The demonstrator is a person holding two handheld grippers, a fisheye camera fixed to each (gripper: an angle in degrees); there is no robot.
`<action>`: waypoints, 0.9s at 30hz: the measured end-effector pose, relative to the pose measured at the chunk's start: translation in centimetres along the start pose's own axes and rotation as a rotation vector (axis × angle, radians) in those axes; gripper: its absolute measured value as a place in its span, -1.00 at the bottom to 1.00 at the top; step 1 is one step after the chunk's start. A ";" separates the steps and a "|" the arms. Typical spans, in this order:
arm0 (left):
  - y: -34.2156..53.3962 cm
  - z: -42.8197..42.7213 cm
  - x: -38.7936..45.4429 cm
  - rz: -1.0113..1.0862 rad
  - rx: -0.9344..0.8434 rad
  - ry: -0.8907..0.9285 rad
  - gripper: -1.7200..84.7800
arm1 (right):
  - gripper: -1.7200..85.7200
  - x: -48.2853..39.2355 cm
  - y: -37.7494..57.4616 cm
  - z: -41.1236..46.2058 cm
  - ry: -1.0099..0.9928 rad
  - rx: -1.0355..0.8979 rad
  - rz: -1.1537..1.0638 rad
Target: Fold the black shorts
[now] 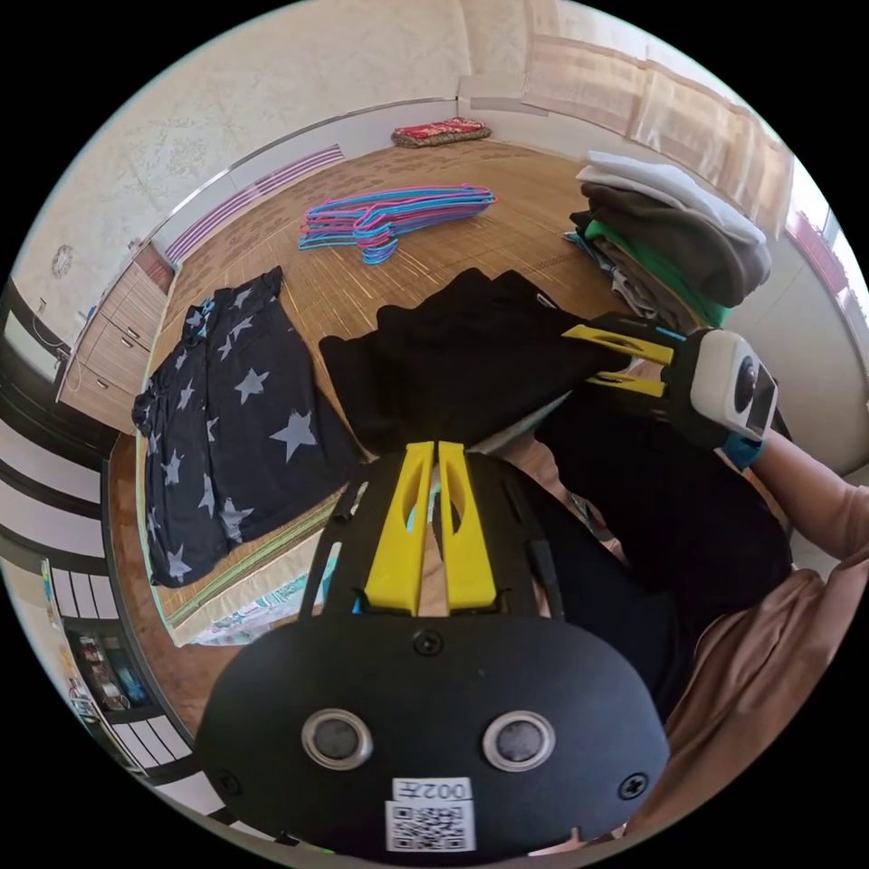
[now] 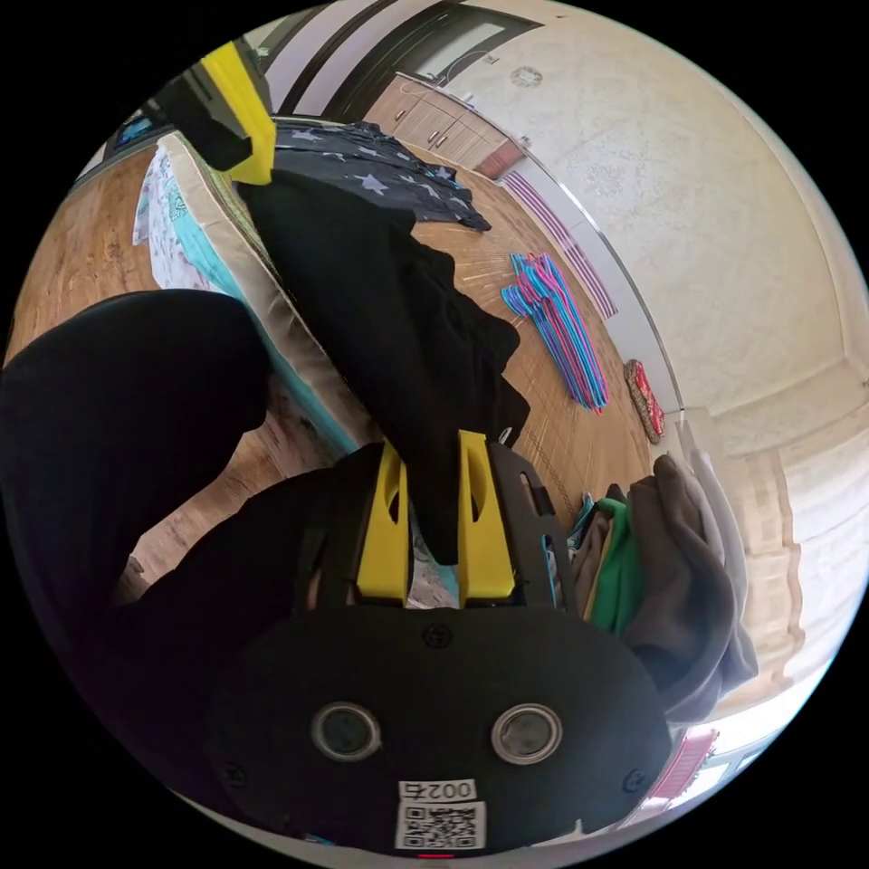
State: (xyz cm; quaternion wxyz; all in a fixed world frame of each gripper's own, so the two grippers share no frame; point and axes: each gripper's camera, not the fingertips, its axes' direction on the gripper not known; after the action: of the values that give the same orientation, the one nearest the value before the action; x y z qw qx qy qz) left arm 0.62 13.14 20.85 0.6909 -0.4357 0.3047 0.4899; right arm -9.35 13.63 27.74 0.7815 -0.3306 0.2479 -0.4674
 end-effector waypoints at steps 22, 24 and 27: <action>0.5 -2.3 9.5 0.324 0.253 -0.038 -0.70 | -0.83 7.3 -0.3 -4.2 -0.195 0.085 0.058; -0.1 -1.8 10.7 0.364 0.247 -0.094 -0.70 | -0.83 7.9 -0.3 -4.5 -0.196 0.088 0.061; -1.0 -0.9 12.5 0.415 0.201 -0.177 -0.70 | -0.83 8.9 0.0 -4.9 -0.196 0.092 0.063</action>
State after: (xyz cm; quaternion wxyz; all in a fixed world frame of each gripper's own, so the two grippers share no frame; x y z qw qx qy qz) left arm 5.80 17.37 10.15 0.6395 -0.2483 0.3728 0.6248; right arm -8.88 4.28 23.83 0.8307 -0.3305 0.1588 -0.4190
